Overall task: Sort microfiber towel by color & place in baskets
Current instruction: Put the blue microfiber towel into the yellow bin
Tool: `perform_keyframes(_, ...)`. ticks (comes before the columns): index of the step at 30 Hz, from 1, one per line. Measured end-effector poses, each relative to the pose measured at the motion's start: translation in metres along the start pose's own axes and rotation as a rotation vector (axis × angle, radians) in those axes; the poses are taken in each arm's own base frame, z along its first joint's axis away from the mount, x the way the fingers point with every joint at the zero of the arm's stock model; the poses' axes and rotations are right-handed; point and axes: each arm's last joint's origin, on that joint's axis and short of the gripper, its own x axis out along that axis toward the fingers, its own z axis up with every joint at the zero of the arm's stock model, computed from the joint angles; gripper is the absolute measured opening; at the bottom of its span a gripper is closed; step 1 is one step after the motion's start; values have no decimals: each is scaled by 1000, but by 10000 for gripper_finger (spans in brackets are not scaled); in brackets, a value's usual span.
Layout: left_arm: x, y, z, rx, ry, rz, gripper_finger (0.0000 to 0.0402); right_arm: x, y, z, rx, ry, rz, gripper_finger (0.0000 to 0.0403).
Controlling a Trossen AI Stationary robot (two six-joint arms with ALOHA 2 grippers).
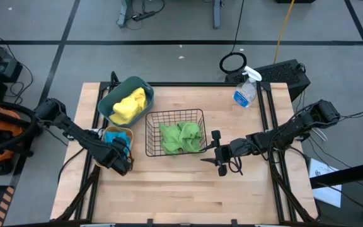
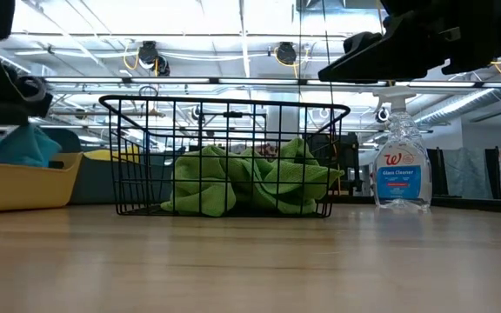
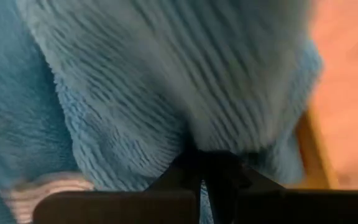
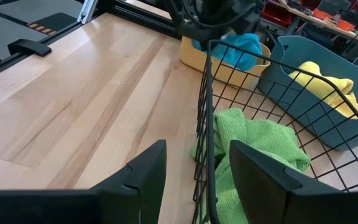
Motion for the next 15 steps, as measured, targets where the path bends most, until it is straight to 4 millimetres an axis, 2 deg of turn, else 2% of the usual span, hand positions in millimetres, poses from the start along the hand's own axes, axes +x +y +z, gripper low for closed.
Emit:
perform_keyframes(2,6,1,1,-78,-7,-4,17,0,0,0,0,0,1,169)
perform_keyframes(5,2,-2,1,-118,-5,-20,17,0,0,0,0,1,1,169)
perform_keyframes(15,-58,-24,11,-145,-62,-148,18,0,0,-1,-6,8,-1,169)
